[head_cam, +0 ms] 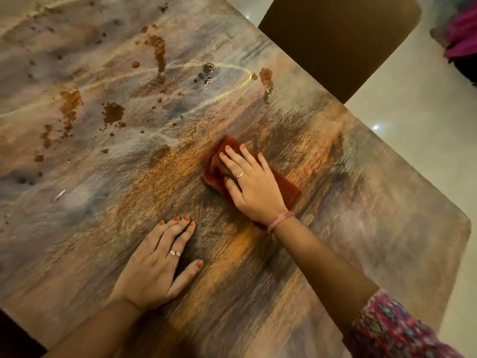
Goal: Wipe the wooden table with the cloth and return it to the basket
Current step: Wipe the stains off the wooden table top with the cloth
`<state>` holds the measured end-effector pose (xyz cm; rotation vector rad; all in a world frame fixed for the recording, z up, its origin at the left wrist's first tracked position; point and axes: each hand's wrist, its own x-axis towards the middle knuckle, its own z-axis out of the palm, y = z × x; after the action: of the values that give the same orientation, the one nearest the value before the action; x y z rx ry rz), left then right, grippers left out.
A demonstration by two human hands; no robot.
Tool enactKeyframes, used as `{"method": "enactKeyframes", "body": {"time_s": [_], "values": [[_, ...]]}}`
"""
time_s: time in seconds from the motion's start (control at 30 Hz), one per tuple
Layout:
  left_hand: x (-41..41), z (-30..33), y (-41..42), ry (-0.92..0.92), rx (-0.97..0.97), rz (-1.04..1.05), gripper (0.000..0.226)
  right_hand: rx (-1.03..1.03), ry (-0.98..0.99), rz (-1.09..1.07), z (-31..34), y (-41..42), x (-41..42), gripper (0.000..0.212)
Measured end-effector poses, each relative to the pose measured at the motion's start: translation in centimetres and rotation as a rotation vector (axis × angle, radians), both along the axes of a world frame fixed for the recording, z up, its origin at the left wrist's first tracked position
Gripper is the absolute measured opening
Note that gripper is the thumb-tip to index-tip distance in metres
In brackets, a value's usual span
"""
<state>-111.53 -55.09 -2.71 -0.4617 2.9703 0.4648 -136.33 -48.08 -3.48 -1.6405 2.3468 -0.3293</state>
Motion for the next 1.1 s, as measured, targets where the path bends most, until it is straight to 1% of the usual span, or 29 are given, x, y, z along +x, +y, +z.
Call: {"method": "enactKeyframes", "body": {"time_s": [0.07, 0.13, 0.23, 0.3, 0.37, 0.4, 0.47, 0.57, 0.67, 0.7, 0.77, 0.87, 0.97, 1.03, 1.1], "values": [[0.0, 0.1, 0.0, -0.001, 0.002, 0.000, 0.069, 0.000, -0.010, 0.021, 0.2, -1.0, -1.9, 0.053], [0.0, 0.0, -0.1, 0.002, 0.003, -0.001, 0.070, -0.002, 0.016, -0.044, 0.5, -3.5, -5.4, 0.052], [0.2, -0.3, -0.2, 0.001, 0.020, -0.002, 0.069, 0.006, 0.043, -0.316, 0.9, -7.9, -13.3, 0.052], [0.3, -0.3, -0.2, 0.003, 0.020, 0.000, 0.068, 0.042, 0.006, -0.513, 1.5, -9.9, -18.2, 0.053], [0.3, -0.3, -0.2, 0.006, 0.020, 0.003, 0.068, 0.078, -0.020, -0.630, 1.5, -10.8, -20.4, 0.054], [0.3, -0.4, -0.2, 0.011, 0.021, 0.002, 0.068, 0.079, -0.010, -0.650, 1.4, -10.7, -20.0, 0.054], [0.3, -0.4, -0.2, 0.017, 0.023, 0.003, 0.068, 0.041, 0.044, -0.614, 1.0, -9.4, -16.8, 0.055], [0.2, -0.3, -0.2, 0.012, 0.017, 0.000, 0.068, -0.026, 0.082, -0.443, 0.3, -5.4, -9.2, 0.056], [0.2, -0.4, -0.1, 0.006, 0.018, 0.000, 0.068, -0.040, 0.082, -0.251, -0.2, -1.7, -2.2, 0.056], [0.2, -0.4, -0.1, 0.007, 0.019, 0.003, 0.068, -0.040, 0.079, -0.213, -0.4, -1.2, -1.4, 0.055], [0.3, -0.4, -0.1, 0.005, 0.018, 0.006, 0.069, -0.045, 0.051, -0.187, -0.2, -1.9, -2.7, 0.052], [0.3, -0.5, -0.1, 0.014, 0.018, 0.008, 0.068, -0.023, 0.076, -0.266, 0.4, -6.3, -8.5, 0.051], [0.4, -0.6, -0.1, 0.033, 0.018, 0.012, 0.066, 0.010, 0.045, -0.473, 1.0, -10.0, -15.8, 0.053], [0.4, -0.6, -0.1, 0.036, 0.014, 0.019, 0.064, 0.050, 0.031, -0.615, 1.3, -10.6, -19.1, 0.055], [0.4, -0.6, -0.2, 0.028, 0.004, 0.022, 0.064, 0.058, 0.034, -0.735, 1.2, -10.0, -19.7, 0.056]]}}
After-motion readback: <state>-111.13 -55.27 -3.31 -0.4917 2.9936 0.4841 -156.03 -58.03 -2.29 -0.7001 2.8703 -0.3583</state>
